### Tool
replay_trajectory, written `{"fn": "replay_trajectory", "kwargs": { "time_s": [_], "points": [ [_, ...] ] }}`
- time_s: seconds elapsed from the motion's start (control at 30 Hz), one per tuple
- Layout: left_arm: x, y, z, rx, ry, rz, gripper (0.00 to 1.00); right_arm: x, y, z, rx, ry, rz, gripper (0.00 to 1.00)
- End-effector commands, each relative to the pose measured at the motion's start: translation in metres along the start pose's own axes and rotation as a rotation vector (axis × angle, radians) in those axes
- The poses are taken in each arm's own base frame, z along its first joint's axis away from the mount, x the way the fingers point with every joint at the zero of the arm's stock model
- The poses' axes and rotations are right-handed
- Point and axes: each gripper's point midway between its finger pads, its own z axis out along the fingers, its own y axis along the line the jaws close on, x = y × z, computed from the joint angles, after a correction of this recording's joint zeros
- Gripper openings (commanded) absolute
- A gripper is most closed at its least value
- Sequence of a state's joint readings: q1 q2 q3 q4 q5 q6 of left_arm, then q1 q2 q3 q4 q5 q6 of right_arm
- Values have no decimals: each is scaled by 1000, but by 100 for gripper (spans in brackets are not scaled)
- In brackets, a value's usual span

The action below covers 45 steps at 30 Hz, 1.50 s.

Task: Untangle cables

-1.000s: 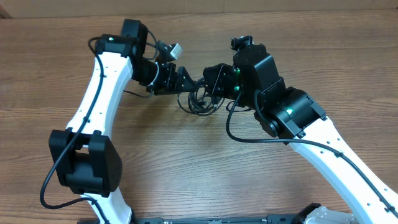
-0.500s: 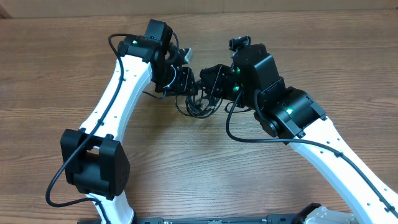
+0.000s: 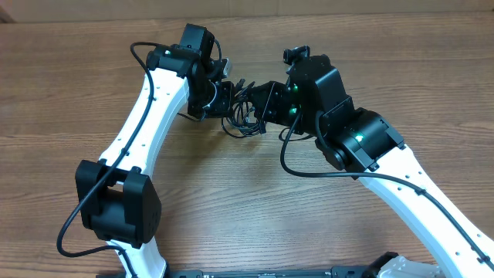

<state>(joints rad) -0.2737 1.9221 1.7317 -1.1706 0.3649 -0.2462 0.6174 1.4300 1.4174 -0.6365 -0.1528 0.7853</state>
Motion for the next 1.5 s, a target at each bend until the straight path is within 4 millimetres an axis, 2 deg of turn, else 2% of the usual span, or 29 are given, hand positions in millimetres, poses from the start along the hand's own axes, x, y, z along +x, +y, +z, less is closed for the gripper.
{"fn": "replay_trajectory", "kwargs": {
  "time_s": [0.0,0.13,0.27,0.37,0.57,0.7,0.73,0.83,1.3,1.4,1.47],
  "points": [
    [-6,18,-9,-117,-55,-92,4,-6,10,-8,-25,-17,-7,4],
    [-8,55,-18,-326,-119,-261,4,-5,9,-8,-21,-14,-8,4],
    [-8,83,-31,-493,-180,-346,4,-4,7,-8,-16,-10,-7,4],
    [-7,93,-36,-554,-197,-365,4,-6,3,-8,5,-21,-5,4],
    [-6,97,-39,-583,-207,-378,4,-16,-17,-10,111,-88,-1,4],
    [-6,97,-39,-583,-206,-378,4,-27,-42,-16,247,-167,-1,4],
    [-6,97,-39,-583,-207,-378,4,-32,-58,-22,333,-214,-5,4],
    [-6,97,-39,-582,-208,-381,6,-38,-77,-31,440,-264,-14,4],
    [-6,97,-39,-580,-205,-382,7,-53,-116,-60,677,-383,-39,4],
    [-5,95,-37,-568,-199,-382,19,-53,-119,-61,679,-376,-23,8],
    [-4,89,-33,-530,-181,-380,23,-51,-118,-59,666,-362,-20,11]
  ]
}}
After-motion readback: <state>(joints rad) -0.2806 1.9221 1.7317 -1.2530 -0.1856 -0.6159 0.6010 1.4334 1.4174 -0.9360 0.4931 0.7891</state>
